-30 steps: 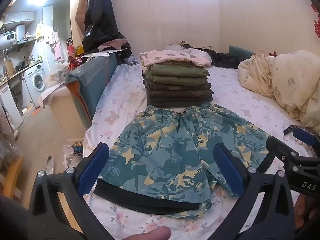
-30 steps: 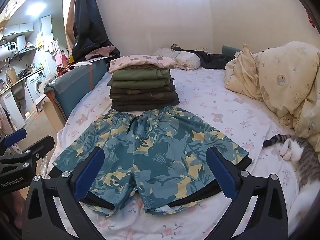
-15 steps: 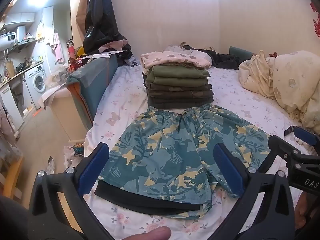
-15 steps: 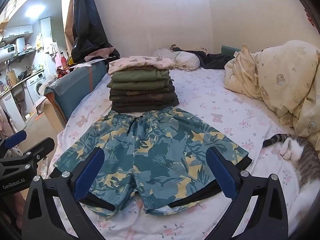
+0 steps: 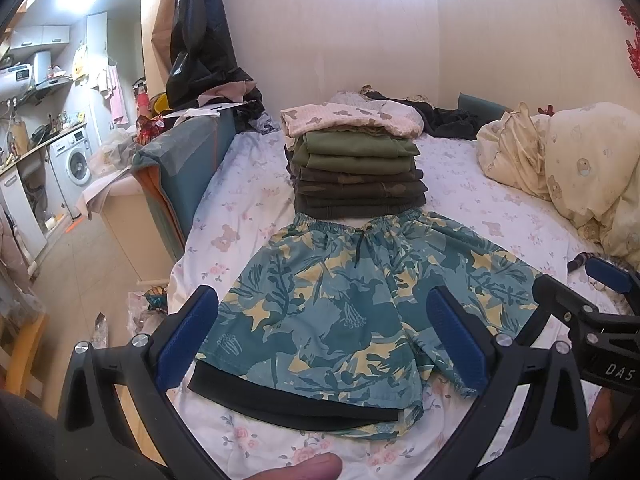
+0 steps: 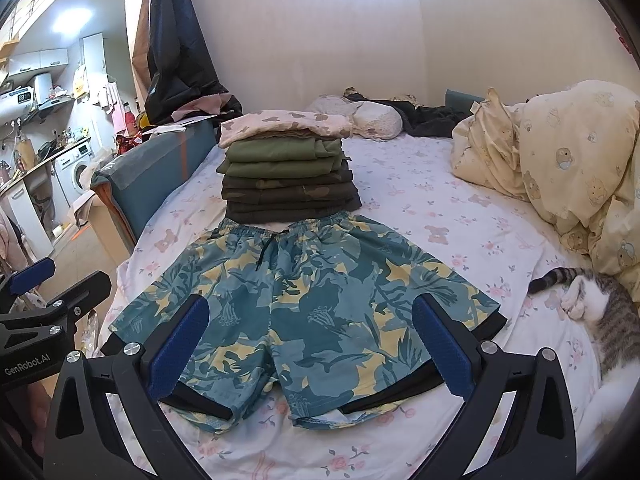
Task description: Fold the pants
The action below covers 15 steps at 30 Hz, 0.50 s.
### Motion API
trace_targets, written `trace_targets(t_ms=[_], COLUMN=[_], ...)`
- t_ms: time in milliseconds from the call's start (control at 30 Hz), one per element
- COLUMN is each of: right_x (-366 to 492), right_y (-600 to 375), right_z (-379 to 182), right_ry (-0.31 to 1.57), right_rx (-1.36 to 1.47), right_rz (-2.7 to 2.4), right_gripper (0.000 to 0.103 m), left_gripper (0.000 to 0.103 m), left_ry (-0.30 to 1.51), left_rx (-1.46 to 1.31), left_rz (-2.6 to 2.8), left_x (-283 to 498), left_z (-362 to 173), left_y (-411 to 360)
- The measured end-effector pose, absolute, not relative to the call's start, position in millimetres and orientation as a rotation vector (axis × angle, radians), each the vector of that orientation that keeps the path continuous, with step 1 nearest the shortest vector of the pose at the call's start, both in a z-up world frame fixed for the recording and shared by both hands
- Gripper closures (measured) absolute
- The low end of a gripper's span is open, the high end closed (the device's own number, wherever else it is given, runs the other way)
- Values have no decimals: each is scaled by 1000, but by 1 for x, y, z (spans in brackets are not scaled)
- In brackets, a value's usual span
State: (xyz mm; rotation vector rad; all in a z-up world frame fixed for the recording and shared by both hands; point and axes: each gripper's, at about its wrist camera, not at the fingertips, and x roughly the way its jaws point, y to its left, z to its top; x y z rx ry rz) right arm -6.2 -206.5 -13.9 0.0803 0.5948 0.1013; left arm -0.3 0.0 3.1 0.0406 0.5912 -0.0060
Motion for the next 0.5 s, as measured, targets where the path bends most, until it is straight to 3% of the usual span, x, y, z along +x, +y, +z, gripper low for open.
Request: trace_targets(t_ms=[500], right_x=[-4], right_y=[-204], right_z=[-16], right_ry=[597], right_rx=[76], right_rz=[103], right_gripper=[0], left_gripper=[0], left_ry=[591], left_rx=[42], left_rz=[-5], left_x=[-1], left_z=[3], left_y=[0])
